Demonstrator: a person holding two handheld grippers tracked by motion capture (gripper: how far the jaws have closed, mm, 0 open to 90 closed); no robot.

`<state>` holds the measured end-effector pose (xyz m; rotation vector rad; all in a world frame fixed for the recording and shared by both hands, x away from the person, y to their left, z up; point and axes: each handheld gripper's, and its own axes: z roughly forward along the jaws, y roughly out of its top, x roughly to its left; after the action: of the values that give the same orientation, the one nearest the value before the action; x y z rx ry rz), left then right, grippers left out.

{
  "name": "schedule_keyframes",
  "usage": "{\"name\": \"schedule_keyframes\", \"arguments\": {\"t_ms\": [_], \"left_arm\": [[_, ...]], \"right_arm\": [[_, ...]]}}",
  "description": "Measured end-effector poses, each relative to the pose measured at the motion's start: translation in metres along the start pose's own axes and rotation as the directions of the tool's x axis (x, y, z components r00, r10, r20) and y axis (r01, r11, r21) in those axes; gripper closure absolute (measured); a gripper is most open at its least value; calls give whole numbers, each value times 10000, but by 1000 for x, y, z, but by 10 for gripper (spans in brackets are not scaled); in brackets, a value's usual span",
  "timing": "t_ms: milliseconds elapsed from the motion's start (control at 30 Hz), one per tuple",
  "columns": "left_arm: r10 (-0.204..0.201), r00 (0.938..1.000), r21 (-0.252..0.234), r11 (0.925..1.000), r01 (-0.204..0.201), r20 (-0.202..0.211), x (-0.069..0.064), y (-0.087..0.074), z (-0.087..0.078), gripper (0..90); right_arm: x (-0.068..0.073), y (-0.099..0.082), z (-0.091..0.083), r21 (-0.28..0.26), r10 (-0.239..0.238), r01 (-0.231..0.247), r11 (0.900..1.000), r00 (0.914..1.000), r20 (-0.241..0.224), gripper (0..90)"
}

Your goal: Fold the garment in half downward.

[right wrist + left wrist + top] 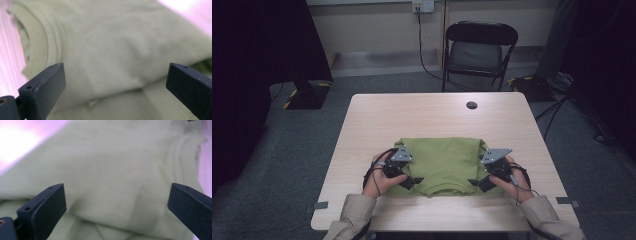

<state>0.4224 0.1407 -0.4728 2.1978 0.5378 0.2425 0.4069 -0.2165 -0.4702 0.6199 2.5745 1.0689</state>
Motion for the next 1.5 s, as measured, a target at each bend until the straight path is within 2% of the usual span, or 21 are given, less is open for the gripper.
{"name": "schedule_keyframes", "arguments": {"t_ms": [100, 233, 333, 400, 467, 533, 600, 700, 800, 900, 967, 1133, 1200, 1267, 1300, 1433, 1500], "left_arm": [[112, 9999, 28, 9999, -112, -56, 6, 10, 7, 15], [233, 9993, 5, 9997, -233, 305, 6, 18, 23, 15], [406, 9981, 307, 9986, -421, 469, 5, 19, 34, 18], [372, 9975, 455, 9982, -400, 598, 4, 16, 40, 18], [455, 9972, 742, 9960, -499, 598, 4, 13, 43, 19], [457, 9969, 778, 9957, -506, 640, 5, 10, 44, 19], [364, 9969, 783, 9961, -418, 691, 5, 8, 44, 16], [329, 9967, 784, 9962, -387, 739, 6, 5, 44, 13], [302, 9969, 823, 9960, -362, 723, 6, 4, 42, 13], [290, 9971, 855, 9957, -349, 701, 6, 4, 42, 12], [301, 9972, 895, 9953, -362, 685, 5, 4, 43, 7], [315, 9973, 897, 9953, -374, 662, 5, 4, 43, 2], [334, 9973, 873, 9954, -391, 659, 5, 4, 43, 2], [319, 9973, 832, 9958, -373, 658, 5, 3, 43, 2], [262, 9975, 740, 9968, -310, 656, 5, 2, 43, 2], [320, 9975, 754, 9965, -367, 633, 4, 2, 43, 2], [348, 9975, 762, 9963, -396, 622, 4, 2, 42, 2]], "right_arm": [[-10, 14, 5, -82, -62, 62, 9999, 10000, 18, 10], [-18, 26, 20, -276, -248, 246, 9993, 9997, -49, 15], [-22, 33, 31, -544, -410, 406, 9977, 9991, -55, 14], [-26, 34, 40, -381, -345, 342, 9987, 9994, -88, 15], [-31, 31, 47, -165, 28, -30, 9999, 9999, -156, 24], [-33, 27, 51, 159, 83, -82, 9998, 10000, -49, 28], [-35, 21, 54, 386, 220, -212, 9990, 9995, -210, 26], [-38, 13, 54, 372, 757, -739, 9966, 9959, -494, 22], [-42, 6, 49, 417, 921, -893, 9951, 9932, -708, 22], [-45, 2, 43, 582, 919, -877, 9944, 9929, -754, 22], [-46, 2, 38, 816, 706, -657, 9945, 9957, -594, 26], [-52, 14, 28, -185, 645, -655, 9977, 9966, -503, 18], [-55, 20, 30, -394, 525, -539, 9978, 9980, -349, 17], [-57, 23, 32, -354, 556, -567, 9978, 9980, -315, 17], [-63, 25, 43, -115, 662, -665, 9977, 9975, -259, 19], [-68, 19, 56, 412, 823, -812, 9958, 9962, -272, 23], [-70, 14, 57, 420, 912, -902, 9950, 9956, -225, 19]]}}
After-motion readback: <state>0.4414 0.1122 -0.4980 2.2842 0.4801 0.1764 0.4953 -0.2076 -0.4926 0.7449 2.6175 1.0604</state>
